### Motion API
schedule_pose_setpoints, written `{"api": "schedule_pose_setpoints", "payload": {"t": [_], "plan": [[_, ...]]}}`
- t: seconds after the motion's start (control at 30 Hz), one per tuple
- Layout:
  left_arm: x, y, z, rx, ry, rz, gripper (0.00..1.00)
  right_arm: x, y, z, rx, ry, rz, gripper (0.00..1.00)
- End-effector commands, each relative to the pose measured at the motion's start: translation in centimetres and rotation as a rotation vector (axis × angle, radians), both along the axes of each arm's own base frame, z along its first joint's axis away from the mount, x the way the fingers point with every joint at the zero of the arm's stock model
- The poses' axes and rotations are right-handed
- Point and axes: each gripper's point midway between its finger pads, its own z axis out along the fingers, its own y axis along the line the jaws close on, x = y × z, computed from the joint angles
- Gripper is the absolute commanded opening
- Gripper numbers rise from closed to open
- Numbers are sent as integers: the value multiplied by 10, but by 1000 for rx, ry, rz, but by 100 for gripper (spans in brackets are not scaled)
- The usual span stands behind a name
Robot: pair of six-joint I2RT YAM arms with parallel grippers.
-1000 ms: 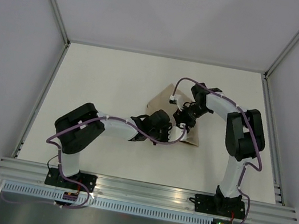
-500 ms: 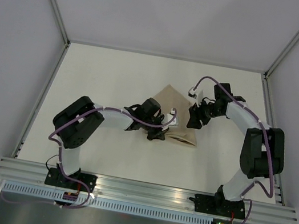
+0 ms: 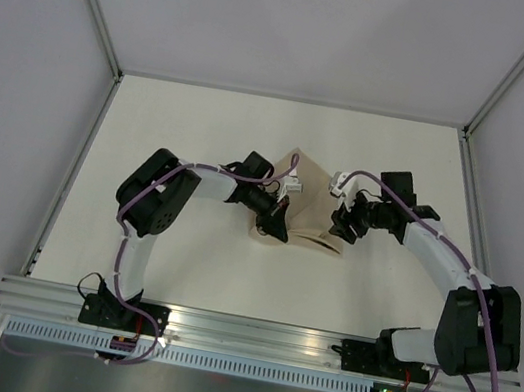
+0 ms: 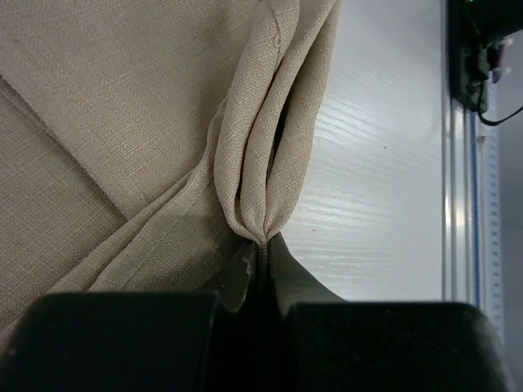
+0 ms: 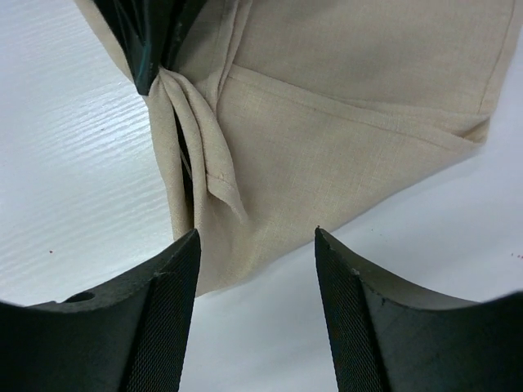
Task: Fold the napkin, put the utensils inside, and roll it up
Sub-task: Roll the napkin with the utensil
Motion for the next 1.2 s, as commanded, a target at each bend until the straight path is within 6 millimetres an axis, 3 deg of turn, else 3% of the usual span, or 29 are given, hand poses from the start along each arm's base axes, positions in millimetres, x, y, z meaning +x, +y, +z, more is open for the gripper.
{"api": "schedule_pose_setpoints", "payload": {"t": [0.0,0.33,0.7,0.83,0.9,1.13,1.17], "plan": [[-12,9,-10,-18,178,-15,2,6,22,16,-1,-191,103,64],[-9,16,-14,-60,314,-12,2,-13,72,-34,-174,-312,242,64],[-7,18,-18,-52,332,-15,2,-21,103,-62,-246,-315,333,65],[-8,18,-19,-49,336,-16,2,-15,111,-66,-257,-294,337,65],[-8,18,-19,-47,339,-16,2,-17,111,-75,-274,-252,341,62],[-9,19,-18,-42,338,-16,2,-21,112,-79,-286,-117,367,44],[-9,19,-17,-43,336,-16,2,-30,108,-83,-293,-58,390,41]]}}
